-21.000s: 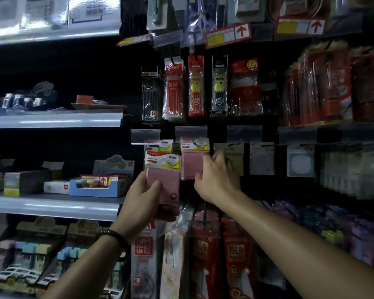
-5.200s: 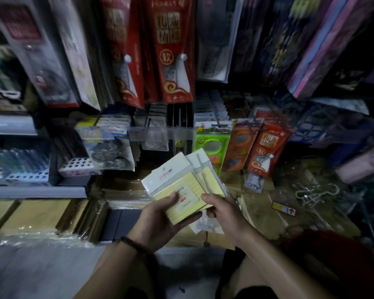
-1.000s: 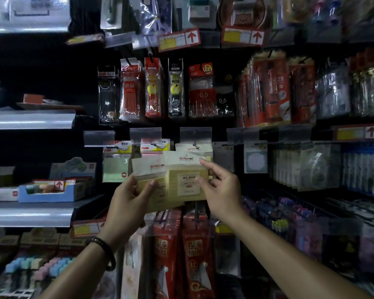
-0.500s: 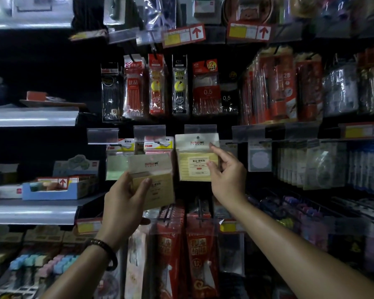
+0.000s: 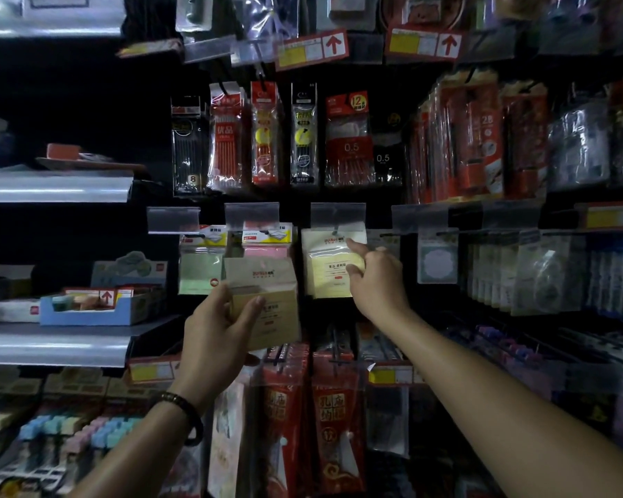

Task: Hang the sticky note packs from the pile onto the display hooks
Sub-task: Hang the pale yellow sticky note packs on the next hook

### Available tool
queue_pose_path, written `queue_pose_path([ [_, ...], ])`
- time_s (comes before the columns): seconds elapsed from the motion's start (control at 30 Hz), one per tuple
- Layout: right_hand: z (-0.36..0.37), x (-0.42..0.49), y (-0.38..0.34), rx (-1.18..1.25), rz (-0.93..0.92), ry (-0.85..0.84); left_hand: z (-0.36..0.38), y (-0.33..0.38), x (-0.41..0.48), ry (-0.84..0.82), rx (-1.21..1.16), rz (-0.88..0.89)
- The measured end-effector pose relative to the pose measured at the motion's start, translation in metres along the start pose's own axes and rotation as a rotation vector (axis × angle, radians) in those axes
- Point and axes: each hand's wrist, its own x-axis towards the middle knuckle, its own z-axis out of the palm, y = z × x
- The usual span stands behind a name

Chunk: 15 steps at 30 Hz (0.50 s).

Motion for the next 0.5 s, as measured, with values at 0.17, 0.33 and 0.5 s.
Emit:
queue_pose_path([
  [0.17,0.004,0.007,0.002,-0.198,0.034,-0.121,0.004,0.002,-0.001,-0.008,-0.039,0.005],
  [0.33,-0.001,-0.003,0.0,-0.202,0.036,-0.063,0.007,0.012,-0.002,-0.024,-0.073,-0.005],
  [0.5,-0.005,-0.051,-0.004,0.238,-0.127,0.028,0.003,0.026,-0.002,-0.099,-0.164,-0.049],
])
